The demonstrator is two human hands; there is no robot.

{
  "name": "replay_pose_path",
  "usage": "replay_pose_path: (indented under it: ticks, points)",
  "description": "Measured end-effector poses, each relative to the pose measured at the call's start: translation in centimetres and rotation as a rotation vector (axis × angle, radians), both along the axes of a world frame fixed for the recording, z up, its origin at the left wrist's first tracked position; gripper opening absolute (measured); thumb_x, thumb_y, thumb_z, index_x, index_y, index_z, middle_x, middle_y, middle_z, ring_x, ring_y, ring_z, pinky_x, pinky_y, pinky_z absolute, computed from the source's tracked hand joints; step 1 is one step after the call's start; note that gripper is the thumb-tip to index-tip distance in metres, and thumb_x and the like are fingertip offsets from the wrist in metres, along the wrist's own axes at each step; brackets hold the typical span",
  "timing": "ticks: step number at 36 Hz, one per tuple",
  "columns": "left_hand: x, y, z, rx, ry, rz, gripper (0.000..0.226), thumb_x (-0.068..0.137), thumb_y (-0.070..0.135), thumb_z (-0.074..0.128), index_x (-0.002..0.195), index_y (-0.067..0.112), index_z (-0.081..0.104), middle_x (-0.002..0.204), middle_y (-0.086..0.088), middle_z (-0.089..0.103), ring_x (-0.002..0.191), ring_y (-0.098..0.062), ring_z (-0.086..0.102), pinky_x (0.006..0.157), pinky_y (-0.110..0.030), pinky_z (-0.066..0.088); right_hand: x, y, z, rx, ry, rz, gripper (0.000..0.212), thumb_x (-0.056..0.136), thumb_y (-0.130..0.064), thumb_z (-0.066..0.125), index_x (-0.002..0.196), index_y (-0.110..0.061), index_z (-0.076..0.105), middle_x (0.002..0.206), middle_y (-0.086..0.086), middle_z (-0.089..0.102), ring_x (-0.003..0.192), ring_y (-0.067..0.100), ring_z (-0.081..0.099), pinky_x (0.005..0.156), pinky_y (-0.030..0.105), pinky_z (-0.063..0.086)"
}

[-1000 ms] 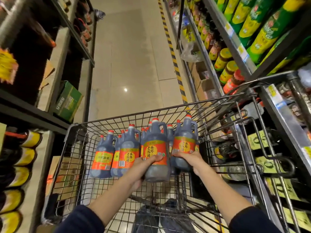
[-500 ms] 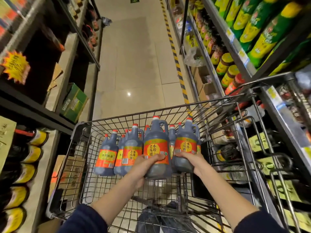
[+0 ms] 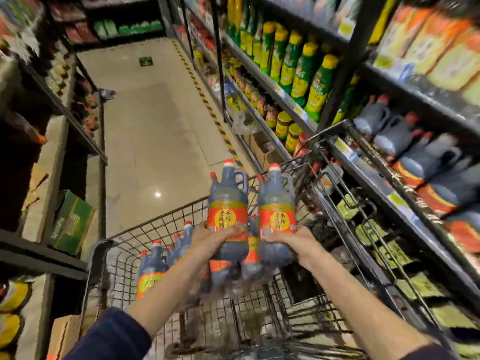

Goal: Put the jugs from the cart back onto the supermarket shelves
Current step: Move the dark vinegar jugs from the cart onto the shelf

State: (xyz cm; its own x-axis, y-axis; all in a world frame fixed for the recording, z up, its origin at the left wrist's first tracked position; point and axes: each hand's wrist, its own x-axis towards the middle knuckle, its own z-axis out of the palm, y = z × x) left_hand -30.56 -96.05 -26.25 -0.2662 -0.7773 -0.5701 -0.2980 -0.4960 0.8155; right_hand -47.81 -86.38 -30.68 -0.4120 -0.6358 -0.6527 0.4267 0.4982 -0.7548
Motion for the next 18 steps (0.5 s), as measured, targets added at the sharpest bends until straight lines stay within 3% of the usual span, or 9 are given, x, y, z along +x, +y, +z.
replay_pose_path:
  ticks: [2, 5, 9, 13, 15, 18]
  points:
    - [0.1, -0.1, 1.1, -0.034, 0.024, -0.052, 0.063, 0.029, 0.041, 0.086, 0.084, 0.019, 0.063, 0.082, -0.001, 0.074, 0.072, -0.017, 0.070, 0.072, -0.032, 0.056, 0.8, 0.7, 1.9, -0.057, 0.029, -0.048, 0.044, 0.061, 0.006, 0.081, 0.103, 0.003, 0.066, 0.090, 0.016, 0.073, 0.071, 0.024, 0.069, 0.065, 0.030, 0.057]
    - [0.6, 0.1, 3.1, -0.090, 0.094, -0.105, 0.036, 0.057, 0.017, 0.089, 0.081, 0.016, 0.063, 0.067, 0.003, 0.072, 0.054, -0.006, 0.066, 0.054, -0.021, 0.053, 2.0, 2.2, 4.7, -0.106, 0.088, -0.140, 0.041, 0.064, 0.007, 0.080, 0.102, 0.001, 0.066, 0.086, 0.012, 0.071, 0.064, 0.017, 0.068, 0.058, 0.024, 0.056]
    - [1.4, 0.6, 6.1, -0.193, 0.131, -0.216, 0.087, 0.022, 0.041, 0.083, 0.101, 0.011, 0.065, 0.089, -0.006, 0.073, 0.075, -0.020, 0.070, 0.065, -0.029, 0.055, 3.4, 4.8, 8.3, -0.140, 0.179, -0.252, 0.054, 0.061, 0.004, 0.082, 0.110, 0.001, 0.060, 0.094, 0.014, 0.071, 0.070, 0.020, 0.068, 0.055, 0.025, 0.054]
    - [1.5, 1.5, 8.8, -0.287, 0.188, -0.372, 0.067, 0.042, 0.025, 0.093, 0.102, 0.008, 0.065, 0.091, -0.010, 0.073, 0.074, -0.017, 0.070, 0.061, -0.025, 0.055, 5.0, 8.0, 11.8, -0.205, 0.252, -0.366, 0.034, 0.068, 0.006, 0.078, 0.089, -0.011, 0.057, 0.077, 0.002, 0.064, 0.055, 0.010, 0.064, 0.041, 0.015, 0.048]
    - [1.2, 2.2, 10.0, -0.316, 0.249, -0.422, 0.044, 0.056, 0.011, 0.090, 0.093, 0.010, 0.065, 0.083, -0.006, 0.071, 0.061, -0.007, 0.067, 0.052, -0.017, 0.052, 5.6, 9.5, 13.1, -0.236, 0.288, -0.402, 0.034, 0.066, 0.005, 0.079, 0.084, -0.014, 0.058, 0.078, 0.001, 0.066, 0.055, 0.008, 0.065, 0.049, 0.019, 0.052]
    - [0.5, 3.9, 11.7, -0.347, 0.327, -0.511, 0.035, 0.061, 0.007, 0.087, 0.088, 0.014, 0.065, 0.084, -0.005, 0.071, 0.061, -0.008, 0.067, 0.053, -0.018, 0.053, 6.5, 12.2, 14.8, -0.241, 0.337, -0.445, 0.065, 0.045, -0.009, 0.092, 0.102, -0.011, 0.062, 0.103, 0.010, 0.070, 0.089, 0.025, 0.068, 0.082, 0.040, 0.055]
